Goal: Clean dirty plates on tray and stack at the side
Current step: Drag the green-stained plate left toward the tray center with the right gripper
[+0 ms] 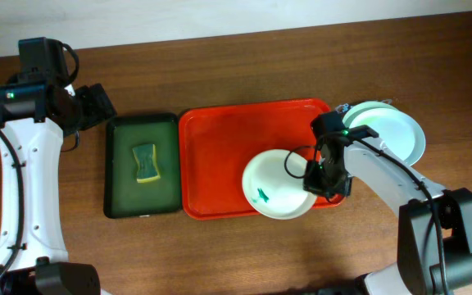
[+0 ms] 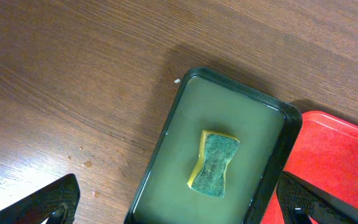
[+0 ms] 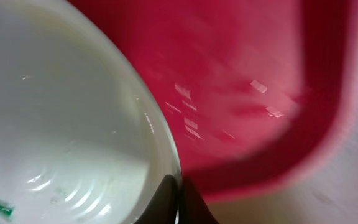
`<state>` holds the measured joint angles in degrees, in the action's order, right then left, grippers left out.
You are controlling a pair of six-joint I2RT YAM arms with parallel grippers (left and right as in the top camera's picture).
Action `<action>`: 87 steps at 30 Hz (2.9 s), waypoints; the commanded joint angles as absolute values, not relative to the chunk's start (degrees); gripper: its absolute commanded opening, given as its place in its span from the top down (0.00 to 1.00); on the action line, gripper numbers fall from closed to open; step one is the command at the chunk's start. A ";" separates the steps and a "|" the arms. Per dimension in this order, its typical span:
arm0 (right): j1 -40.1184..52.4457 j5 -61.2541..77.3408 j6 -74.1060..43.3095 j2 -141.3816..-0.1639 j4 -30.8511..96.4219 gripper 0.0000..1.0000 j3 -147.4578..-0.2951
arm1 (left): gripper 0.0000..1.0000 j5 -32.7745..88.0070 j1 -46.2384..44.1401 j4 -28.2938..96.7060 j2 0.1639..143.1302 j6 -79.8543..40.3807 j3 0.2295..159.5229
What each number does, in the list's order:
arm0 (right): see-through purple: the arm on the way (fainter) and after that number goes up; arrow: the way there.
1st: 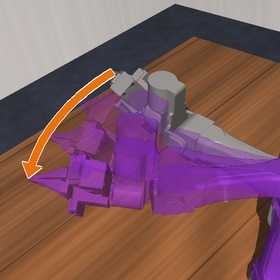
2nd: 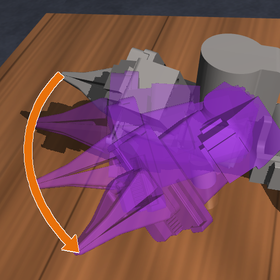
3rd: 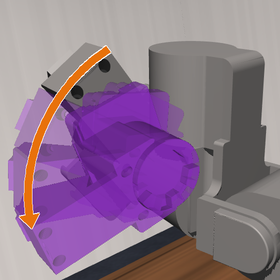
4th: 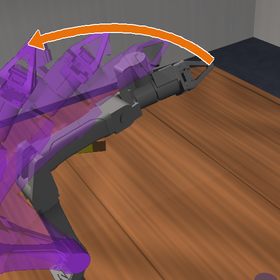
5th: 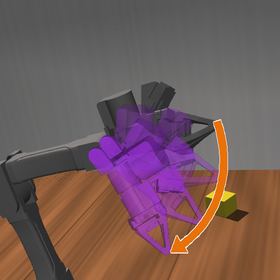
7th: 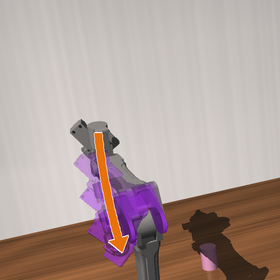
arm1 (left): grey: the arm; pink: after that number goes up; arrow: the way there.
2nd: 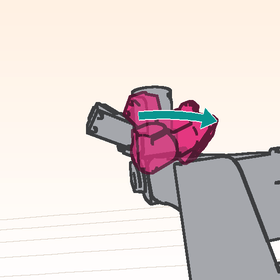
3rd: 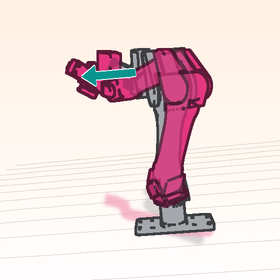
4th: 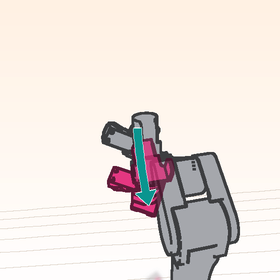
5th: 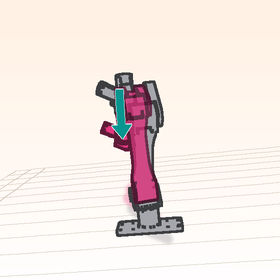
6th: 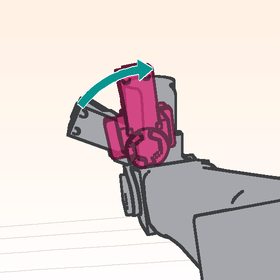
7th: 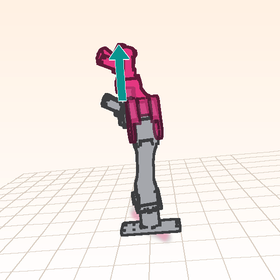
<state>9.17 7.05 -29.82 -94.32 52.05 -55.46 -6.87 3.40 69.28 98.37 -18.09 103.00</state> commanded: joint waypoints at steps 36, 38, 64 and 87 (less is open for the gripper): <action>6.94 16.64 -21.61 -100.22 25.10 0.51 -58.22 | 0.01 -6.90 3.53 69.30 98.48 -18.83 103.50; 5.54 12.69 -21.19 -100.25 23.24 0.56 -58.22 | 0.01 -6.87 3.53 69.30 98.48 -18.83 103.50; 8.64 7.03 -16.71 -100.90 23.14 0.89 -57.10 | 0.01 -6.90 3.53 69.30 98.48 -18.83 103.50; 8.62 16.08 -18.79 -100.86 35.09 0.54 -62.52 | 0.01 -6.90 3.53 69.30 98.48 -18.83 103.50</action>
<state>8.29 15.97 -19.40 -100.51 33.98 -58.33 -6.90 3.40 69.28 98.37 -18.06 103.00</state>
